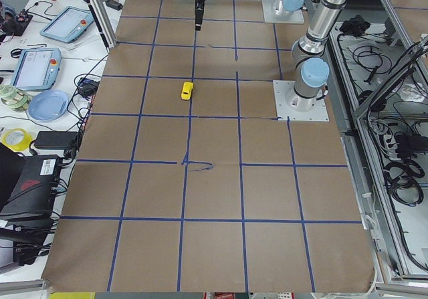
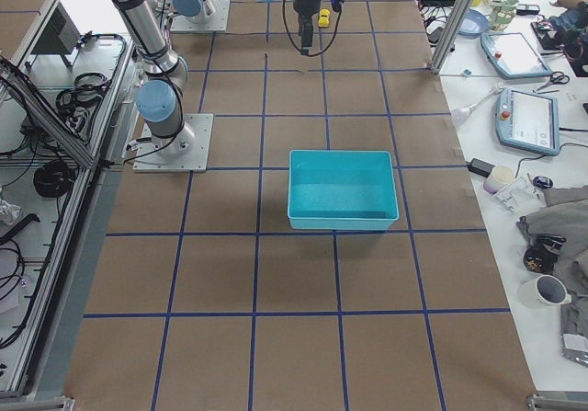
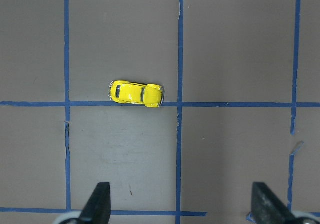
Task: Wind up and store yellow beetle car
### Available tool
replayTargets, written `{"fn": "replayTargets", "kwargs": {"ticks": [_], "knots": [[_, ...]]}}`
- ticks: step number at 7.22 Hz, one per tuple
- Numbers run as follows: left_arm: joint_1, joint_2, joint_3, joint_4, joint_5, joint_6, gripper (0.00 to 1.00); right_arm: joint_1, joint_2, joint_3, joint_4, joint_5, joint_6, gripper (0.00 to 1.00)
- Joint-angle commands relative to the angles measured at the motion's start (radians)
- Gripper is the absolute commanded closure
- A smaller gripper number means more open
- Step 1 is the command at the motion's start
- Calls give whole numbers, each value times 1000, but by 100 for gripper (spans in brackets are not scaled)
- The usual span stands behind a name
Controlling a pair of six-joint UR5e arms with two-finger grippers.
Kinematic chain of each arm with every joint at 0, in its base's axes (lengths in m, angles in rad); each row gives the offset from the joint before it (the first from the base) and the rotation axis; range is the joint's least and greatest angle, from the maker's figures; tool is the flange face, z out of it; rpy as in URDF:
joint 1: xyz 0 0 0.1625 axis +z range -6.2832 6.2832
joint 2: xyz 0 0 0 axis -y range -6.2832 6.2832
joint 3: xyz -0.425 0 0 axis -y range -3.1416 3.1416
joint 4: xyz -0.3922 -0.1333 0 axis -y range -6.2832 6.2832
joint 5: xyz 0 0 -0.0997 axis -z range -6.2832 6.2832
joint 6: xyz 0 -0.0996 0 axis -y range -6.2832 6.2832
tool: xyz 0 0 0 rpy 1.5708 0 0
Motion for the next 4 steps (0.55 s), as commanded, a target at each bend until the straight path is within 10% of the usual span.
{"fn": "replayTargets", "kwargs": {"ticks": [1,4], "knots": [[6,-11,11,2,7,66,0,0,0,0,-2,0,2,0],[32,-60,-44,0,10,589,0,-3,0,0,4,0,-9,0]]}}
